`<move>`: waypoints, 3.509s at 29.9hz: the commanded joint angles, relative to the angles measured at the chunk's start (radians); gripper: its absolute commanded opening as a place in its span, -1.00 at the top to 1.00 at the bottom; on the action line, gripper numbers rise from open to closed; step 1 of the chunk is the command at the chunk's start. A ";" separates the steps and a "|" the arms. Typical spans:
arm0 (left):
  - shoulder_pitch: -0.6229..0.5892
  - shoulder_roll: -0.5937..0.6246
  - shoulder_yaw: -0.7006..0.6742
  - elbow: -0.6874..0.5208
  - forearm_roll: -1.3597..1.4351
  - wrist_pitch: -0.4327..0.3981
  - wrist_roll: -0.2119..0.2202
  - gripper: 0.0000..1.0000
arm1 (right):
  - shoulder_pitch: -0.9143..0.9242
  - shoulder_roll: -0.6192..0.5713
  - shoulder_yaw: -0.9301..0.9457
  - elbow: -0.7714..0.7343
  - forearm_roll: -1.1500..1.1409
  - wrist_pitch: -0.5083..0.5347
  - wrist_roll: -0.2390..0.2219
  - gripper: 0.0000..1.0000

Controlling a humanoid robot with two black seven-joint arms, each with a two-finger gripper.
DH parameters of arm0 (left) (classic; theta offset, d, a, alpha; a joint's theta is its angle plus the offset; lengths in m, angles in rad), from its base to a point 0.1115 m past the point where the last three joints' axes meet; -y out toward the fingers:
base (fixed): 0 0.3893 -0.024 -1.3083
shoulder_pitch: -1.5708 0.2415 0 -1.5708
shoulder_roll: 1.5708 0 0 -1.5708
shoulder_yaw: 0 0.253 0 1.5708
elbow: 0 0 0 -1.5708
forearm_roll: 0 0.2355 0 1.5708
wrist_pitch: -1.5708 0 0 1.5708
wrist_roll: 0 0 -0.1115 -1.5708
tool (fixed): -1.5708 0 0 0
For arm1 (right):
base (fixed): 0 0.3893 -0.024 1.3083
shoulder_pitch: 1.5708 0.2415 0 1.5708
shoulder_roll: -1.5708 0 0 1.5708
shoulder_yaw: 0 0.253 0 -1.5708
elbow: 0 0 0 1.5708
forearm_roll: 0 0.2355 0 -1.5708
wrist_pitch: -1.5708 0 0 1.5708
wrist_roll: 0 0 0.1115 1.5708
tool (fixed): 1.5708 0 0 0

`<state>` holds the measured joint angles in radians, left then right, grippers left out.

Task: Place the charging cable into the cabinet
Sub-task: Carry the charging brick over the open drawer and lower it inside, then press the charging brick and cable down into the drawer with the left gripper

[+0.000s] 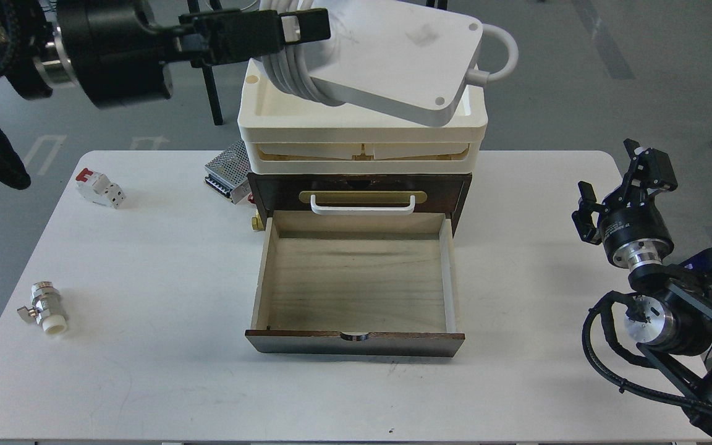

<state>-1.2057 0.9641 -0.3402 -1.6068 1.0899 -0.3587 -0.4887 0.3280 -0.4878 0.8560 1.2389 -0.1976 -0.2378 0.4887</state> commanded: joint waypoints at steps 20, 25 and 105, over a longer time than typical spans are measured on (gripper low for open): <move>0.537 -0.208 0.006 -0.015 0.311 0.244 0.000 0.88 | 0.000 0.000 0.000 -0.001 0.000 0.000 0.000 -0.99; 0.580 -0.268 0.007 0.076 0.311 0.299 0.000 0.88 | 0.000 0.000 0.000 -0.001 0.000 0.000 0.000 -0.99; 0.583 -0.588 0.125 0.605 0.803 0.474 0.000 -0.29 | 0.000 0.000 0.002 -0.001 0.000 0.000 0.000 -0.99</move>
<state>-0.6190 0.3754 -0.2153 -1.0017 1.8697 0.1142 -0.4888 0.3283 -0.4878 0.8575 1.2384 -0.1976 -0.2378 0.4887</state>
